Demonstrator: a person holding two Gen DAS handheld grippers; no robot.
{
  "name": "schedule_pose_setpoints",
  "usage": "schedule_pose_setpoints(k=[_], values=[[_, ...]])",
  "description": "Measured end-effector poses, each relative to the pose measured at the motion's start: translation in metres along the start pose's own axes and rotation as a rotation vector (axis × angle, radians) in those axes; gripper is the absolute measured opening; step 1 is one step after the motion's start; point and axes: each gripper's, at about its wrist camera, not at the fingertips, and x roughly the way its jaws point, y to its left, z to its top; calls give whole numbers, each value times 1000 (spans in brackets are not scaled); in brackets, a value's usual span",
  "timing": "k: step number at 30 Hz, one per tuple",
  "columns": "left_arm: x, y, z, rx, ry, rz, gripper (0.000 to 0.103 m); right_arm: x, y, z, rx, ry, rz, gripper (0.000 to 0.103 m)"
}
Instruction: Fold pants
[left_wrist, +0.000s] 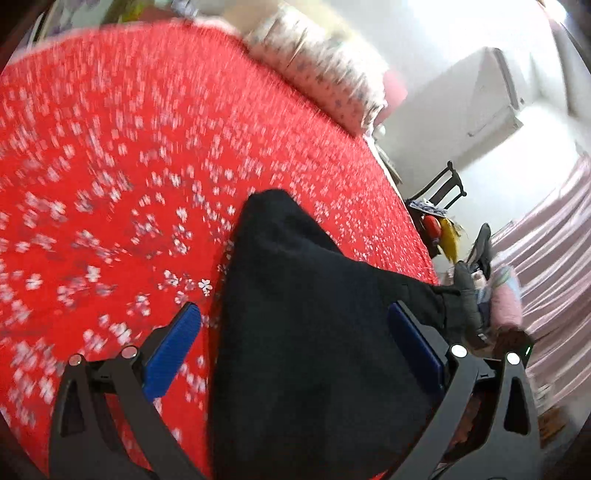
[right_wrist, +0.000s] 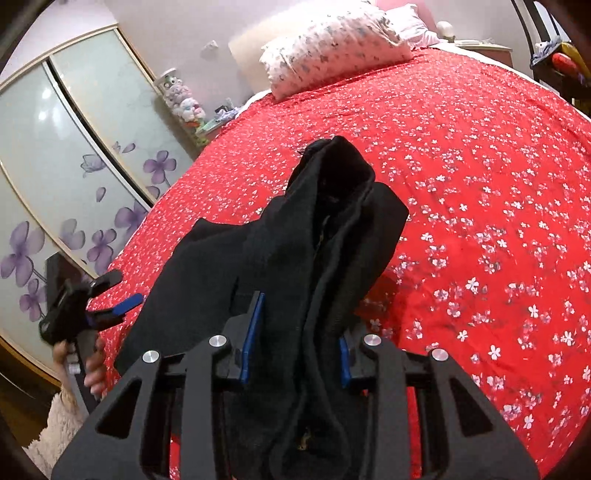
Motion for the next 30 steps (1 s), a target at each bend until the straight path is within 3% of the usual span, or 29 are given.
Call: schedule_pose_setpoints(k=[3, 7, 10, 15, 19, 24, 27, 30], values=[[24, 15, 10, -68, 119, -67, 101, 2, -7, -1, 13, 11, 0, 35], [39, 9, 11, -23, 194, -145, 101, 8, -18, -1, 44, 30, 7, 35], [45, 2, 7, 19, 230, -124, 101, 11, -24, -2, 70, 46, 14, 35], [47, -4, 2, 67, 216, -89, 101, 19, -38, -3, 145, 79, 18, 45], [50, -7, 3, 41, 220, -96, 101, 24, -39, -2, 182, 84, 14, 45], [45, 0, 6, -12, 200, -156, 101, 11, -19, 0, 90, 19, 27, 35], [44, 3, 7, -17, 196, -157, 101, -3, 5, 0, -20, -43, 75, 33], [40, 6, 6, -15, 190, -147, 100, -6, 15, 0, -59, -62, 62, 32]])
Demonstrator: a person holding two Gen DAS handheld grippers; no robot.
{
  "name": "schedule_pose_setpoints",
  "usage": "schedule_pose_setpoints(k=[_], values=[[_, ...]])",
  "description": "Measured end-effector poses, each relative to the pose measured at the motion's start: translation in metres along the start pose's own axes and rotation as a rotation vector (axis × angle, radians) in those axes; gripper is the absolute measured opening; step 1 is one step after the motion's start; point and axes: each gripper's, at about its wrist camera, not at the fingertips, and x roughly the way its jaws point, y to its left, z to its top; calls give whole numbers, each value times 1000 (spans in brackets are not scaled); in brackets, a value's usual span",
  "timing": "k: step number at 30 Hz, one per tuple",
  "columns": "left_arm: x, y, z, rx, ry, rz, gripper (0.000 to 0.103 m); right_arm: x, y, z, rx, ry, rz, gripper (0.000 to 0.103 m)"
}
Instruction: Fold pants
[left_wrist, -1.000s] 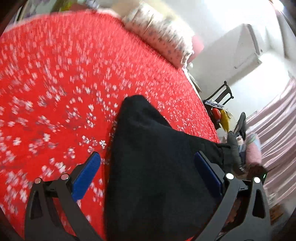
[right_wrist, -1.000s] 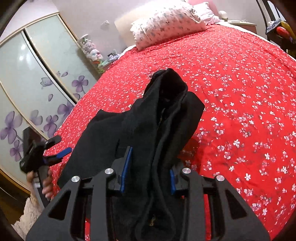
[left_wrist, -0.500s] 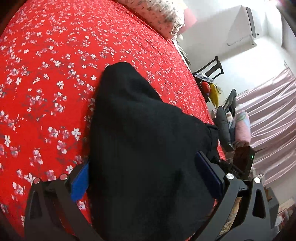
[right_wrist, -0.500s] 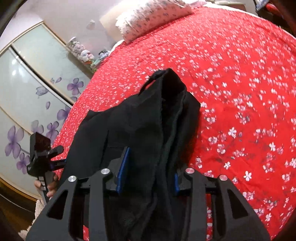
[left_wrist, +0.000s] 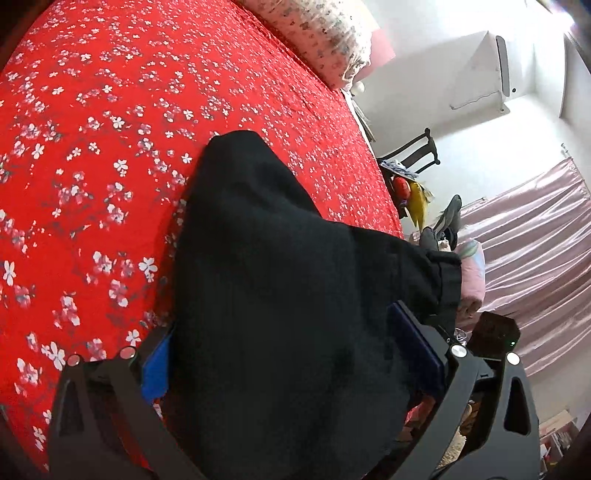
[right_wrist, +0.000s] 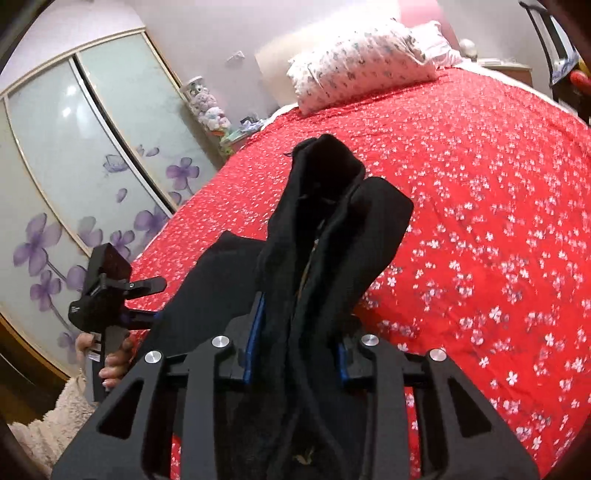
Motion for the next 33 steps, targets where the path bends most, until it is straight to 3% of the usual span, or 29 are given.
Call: schedule_pose_setpoints(k=[1, 2, 3, 4, 6, 12, 25, 33], values=[[-1, 0, 0, -4, -6, 3, 99, 4, -6, 2, 32, 12, -11, 32], [-2, -1, -1, -17, -19, 8, 88, 7, -14, 3, 74, 22, -10, 32], [-2, -3, -1, -29, -28, 13, 71, 9, -21, 5, 111, 30, -6, 32], [-3, -3, -1, -38, -34, 20, 64, 10, -27, 5, 143, 36, 4, 32], [-4, -3, -1, -25, -29, 63, 36, 11, -29, 6, 150, 36, 10, 32], [-8, -5, -2, 5, -52, 79, 17, 13, -38, 6, 193, 37, 42, 32], [-21, -54, 0, 156, -216, 46, 11, 18, -54, 20, 270, -34, 172, 30], [2, -54, 36, 168, -260, 82, 11, 39, -66, 52, 271, -117, 139, 30]])
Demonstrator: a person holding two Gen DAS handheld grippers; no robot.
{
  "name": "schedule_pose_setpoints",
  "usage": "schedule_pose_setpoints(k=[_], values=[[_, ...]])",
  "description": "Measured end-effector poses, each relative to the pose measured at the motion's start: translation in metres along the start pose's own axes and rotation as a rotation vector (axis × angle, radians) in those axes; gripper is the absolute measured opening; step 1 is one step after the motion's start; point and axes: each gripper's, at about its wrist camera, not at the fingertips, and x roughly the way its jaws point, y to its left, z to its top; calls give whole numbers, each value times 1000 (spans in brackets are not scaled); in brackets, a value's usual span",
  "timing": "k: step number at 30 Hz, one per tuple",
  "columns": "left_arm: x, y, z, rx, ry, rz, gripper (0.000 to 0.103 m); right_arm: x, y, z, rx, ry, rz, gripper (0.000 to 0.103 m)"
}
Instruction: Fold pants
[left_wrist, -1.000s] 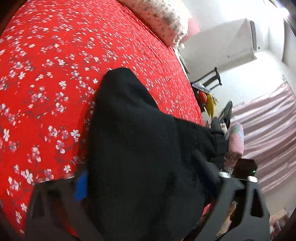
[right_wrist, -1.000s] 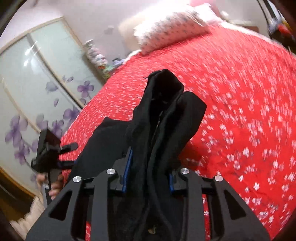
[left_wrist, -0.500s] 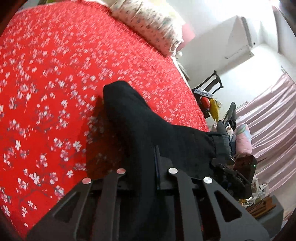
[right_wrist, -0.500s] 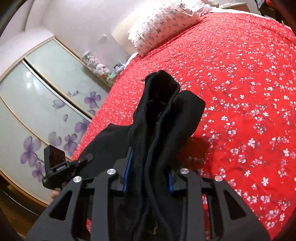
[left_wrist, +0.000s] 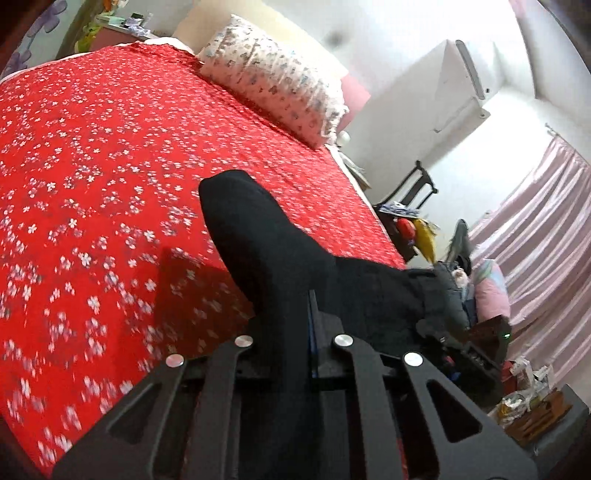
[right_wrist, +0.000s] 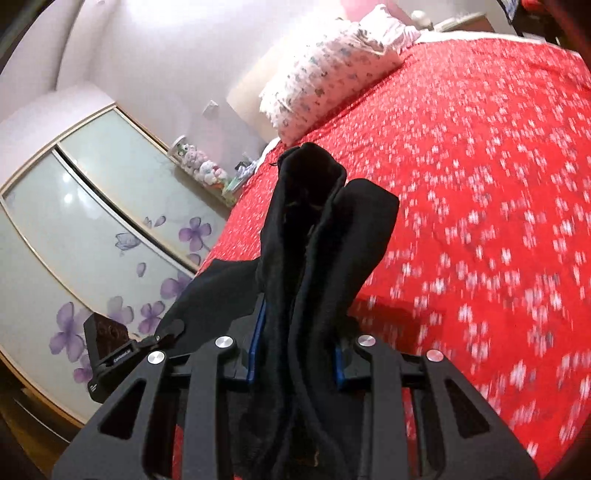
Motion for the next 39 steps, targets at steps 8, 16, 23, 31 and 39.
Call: schedule_pose_setpoints(k=[8, 16, 23, 31, 39], values=[[31, 59, -7, -170, 70, 103, 47, 42, -47, 6, 135, 72, -129, 33], [-41, 39, 1, -139, -183, 198, 79, 12, -22, 9, 89, -21, -361, 50], [-22, -20, -16, 71, -16, 26, 92, -7, 24, 1, 3, 7, -90, 53], [41, 3, -33, -3, 219, 56, 94, 25, -21, -7, 219, 156, -116, 59], [26, 1, -47, 29, 127, 67, 96, 10, -21, -19, 221, 75, -80, 60]])
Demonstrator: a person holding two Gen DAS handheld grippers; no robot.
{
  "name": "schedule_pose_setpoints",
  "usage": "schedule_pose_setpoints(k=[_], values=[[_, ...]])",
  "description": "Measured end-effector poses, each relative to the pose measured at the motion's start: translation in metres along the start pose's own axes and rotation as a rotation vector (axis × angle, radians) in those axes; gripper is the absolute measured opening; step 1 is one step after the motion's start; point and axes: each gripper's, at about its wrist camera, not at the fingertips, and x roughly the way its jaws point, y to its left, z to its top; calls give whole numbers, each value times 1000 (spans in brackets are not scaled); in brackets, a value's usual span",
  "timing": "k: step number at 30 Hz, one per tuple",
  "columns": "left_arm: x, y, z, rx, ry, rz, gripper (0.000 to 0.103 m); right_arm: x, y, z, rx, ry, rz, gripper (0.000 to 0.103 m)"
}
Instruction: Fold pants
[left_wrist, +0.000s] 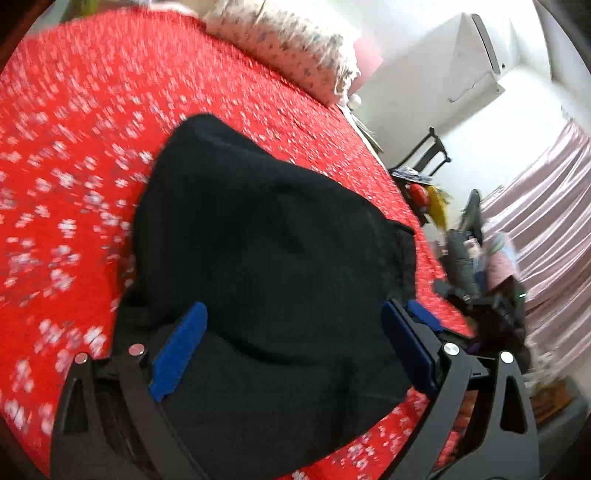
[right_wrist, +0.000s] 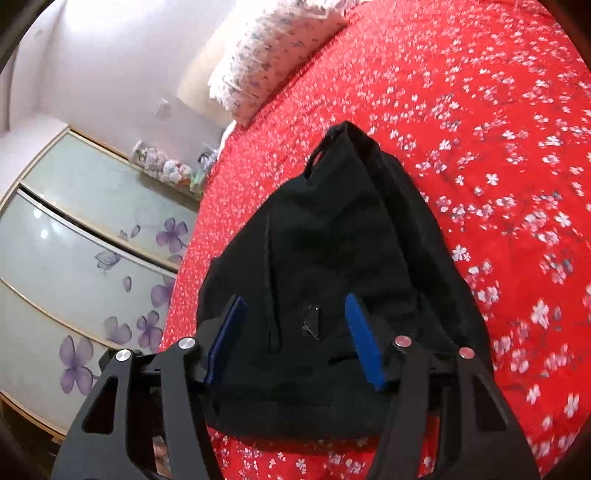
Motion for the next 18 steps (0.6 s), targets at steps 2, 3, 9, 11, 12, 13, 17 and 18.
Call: schedule_pose_setpoints(k=[2, 3, 9, 11, 12, 13, 17, 18], values=[[-12, -12, -6, 74, -22, 73, 99, -17, 3, -11, 26, -51, -16, 64], [-18, -18, -12, 108, -35, 100, 100, -29, 4, -15, 30, -91, -53, 67], [-54, -37, -53, 226, -122, 233, 101, -71, 17, -45, -64, -221, -191, 69], [-67, -38, -69, 226, -141, 286, 101, -83, 27, -63, -128, -242, -225, 76], [-72, -38, -76, 222, -147, 302, 101, -86, 31, -70, -157, -249, -244, 76], [-77, -39, -82, 217, -145, 316, 101, -86, 41, -81, -211, -259, -274, 77], [-93, -43, -105, 221, -149, 380, 101, -84, 67, -120, -390, -263, -359, 84], [-95, -45, -108, 228, -151, 400, 101, -81, 71, -127, -413, -260, -369, 84]])
